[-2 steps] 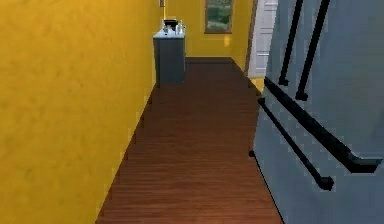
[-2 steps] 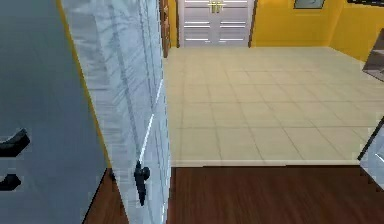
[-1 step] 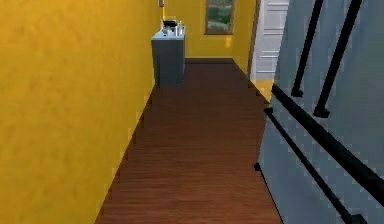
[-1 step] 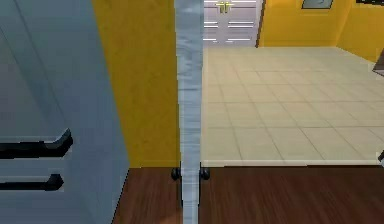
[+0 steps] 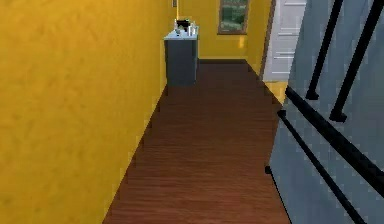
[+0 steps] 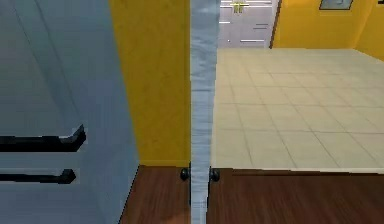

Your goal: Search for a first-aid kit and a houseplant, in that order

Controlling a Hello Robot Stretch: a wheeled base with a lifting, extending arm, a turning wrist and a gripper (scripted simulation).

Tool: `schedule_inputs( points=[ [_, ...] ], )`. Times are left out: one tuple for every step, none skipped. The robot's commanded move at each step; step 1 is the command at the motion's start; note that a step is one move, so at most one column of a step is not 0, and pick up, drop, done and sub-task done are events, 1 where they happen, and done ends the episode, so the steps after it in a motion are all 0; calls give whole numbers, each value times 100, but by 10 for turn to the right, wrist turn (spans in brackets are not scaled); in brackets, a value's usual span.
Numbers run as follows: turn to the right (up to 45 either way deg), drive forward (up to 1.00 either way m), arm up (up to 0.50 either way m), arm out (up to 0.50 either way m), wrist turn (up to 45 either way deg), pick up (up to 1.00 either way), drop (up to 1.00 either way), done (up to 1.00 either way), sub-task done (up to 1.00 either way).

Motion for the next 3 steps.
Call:
schedule_inputs(
  points=[
    [0,25,0,0,0,0,0,0,0],
    [90,0,0,0,0,0,0,0,0],
    [0,100,0,0,0,0,0,0,0]
  ],
)
